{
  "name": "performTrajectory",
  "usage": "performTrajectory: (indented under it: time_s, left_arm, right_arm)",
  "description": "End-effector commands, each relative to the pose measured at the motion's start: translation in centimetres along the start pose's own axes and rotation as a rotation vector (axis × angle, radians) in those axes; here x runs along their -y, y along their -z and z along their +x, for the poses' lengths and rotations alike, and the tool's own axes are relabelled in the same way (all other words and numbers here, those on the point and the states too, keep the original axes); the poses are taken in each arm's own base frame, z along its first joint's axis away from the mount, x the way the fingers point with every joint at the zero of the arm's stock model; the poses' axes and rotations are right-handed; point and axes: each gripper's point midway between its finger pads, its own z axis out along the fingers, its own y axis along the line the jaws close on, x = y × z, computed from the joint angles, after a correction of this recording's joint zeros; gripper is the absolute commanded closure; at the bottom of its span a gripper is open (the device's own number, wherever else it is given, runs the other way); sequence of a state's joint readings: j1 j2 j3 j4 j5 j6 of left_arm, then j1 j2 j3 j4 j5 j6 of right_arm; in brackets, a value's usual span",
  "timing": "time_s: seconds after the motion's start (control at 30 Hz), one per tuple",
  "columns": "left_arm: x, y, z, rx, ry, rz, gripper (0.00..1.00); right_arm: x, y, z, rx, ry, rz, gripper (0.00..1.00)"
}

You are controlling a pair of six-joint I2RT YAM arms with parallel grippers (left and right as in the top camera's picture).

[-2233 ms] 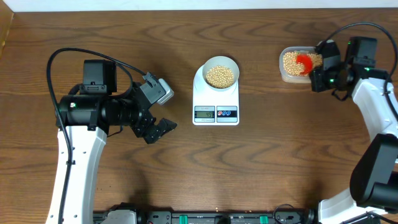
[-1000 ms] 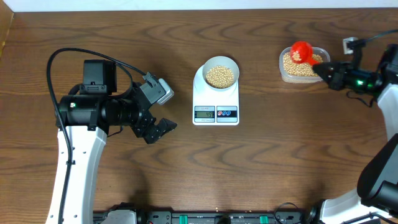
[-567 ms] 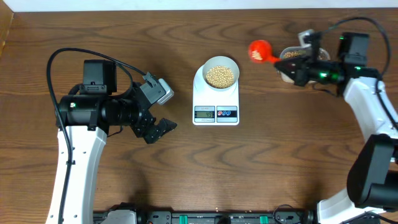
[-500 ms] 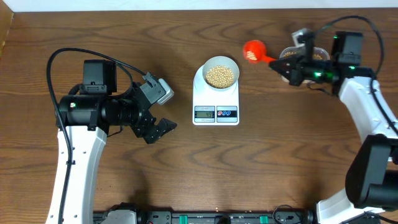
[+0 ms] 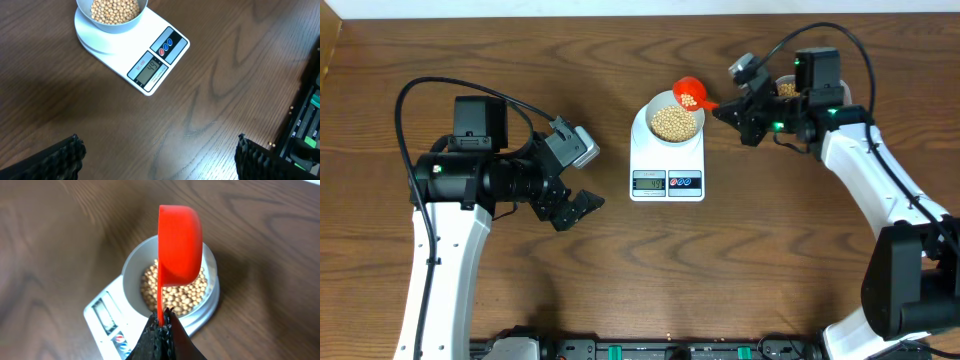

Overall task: Scoop item into bowl and weigh 50g on scale
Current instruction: 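Lift the scoop and carry it left over the white bowl, then tilt the scoop over the bowl to add a few soybeans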

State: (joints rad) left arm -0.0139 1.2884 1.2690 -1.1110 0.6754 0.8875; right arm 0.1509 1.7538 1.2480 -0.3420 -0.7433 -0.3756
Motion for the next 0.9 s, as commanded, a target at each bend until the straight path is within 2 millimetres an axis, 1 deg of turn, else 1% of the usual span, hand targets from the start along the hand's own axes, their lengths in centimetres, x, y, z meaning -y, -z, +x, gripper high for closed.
performTrajectory:
  time_s: [0.0, 0.17, 0.33, 0.53, 0.87]
  left_arm:
    - [0.0, 0.4, -0.5, 0.018, -0.003, -0.002, 0.02]
    - [0.0, 0.4, -0.5, 0.018, -0.003, -0.002, 0.02]
    - [0.0, 0.4, -0.5, 0.018, -0.003, -0.002, 0.02]
    - [0.0, 0.4, -0.5, 0.018, -0.003, -0.002, 0.02]
    - [0.0, 0.4, -0.5, 0.018, -0.003, -0.002, 0.02]
  right_arm:
    - [0.7, -0.8, 0.6, -0.052, 0.118, 0.081, 0.99]
    - [0.5, -1.2, -0.1, -0.033, 0.154, 0.087, 0.99]
    - [0.6, -1.2, -0.4, -0.022, 0.164, 0.091, 0.99]
    - [0.2, -0.8, -0.9, -0.01, 0.17, 0.087, 0.99]
    - [0.2, -0.8, -0.9, -0.009, 0.159, 0.087, 0.99]
